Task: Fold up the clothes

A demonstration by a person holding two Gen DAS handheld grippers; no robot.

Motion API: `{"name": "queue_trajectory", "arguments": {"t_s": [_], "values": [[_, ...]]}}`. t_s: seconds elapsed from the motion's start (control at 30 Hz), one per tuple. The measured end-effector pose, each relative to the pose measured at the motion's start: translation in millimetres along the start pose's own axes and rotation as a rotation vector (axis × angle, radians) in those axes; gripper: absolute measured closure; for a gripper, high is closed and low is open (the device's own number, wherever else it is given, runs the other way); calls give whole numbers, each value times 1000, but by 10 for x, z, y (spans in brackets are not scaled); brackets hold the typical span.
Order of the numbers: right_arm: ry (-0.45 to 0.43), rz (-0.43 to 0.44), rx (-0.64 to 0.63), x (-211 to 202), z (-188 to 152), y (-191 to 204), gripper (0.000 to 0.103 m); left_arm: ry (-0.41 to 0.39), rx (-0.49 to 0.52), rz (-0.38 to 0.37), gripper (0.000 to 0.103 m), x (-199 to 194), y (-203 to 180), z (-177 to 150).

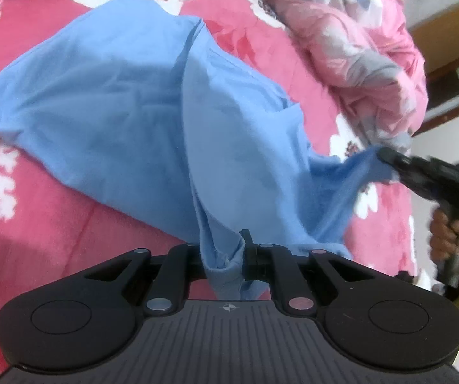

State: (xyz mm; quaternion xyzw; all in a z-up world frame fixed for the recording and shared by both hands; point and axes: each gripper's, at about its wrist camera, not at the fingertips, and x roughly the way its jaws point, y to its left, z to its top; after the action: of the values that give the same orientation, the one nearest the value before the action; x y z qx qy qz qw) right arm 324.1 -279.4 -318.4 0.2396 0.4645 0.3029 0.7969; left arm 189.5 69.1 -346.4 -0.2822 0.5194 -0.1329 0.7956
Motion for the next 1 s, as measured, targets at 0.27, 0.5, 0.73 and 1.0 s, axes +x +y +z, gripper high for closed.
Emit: {"name": "queue_trajectory", "arguments": {"t_s": [0.27,0.5,0.73,1.0], "values": [[133,-59,53,989,188,3,85,-22,-61,-32,93,-76,44,-95],[97,-19,132,1214,125,-67,56,-26,-71,-42,93,-94,81,-93],[-135,-119,233,360,-16,-181,53,40,-79,-8,92,-80,182,-69],[-53,-236,128,-82,-544,86,53,56,-69,-46,93,-186,72,-111]]}}
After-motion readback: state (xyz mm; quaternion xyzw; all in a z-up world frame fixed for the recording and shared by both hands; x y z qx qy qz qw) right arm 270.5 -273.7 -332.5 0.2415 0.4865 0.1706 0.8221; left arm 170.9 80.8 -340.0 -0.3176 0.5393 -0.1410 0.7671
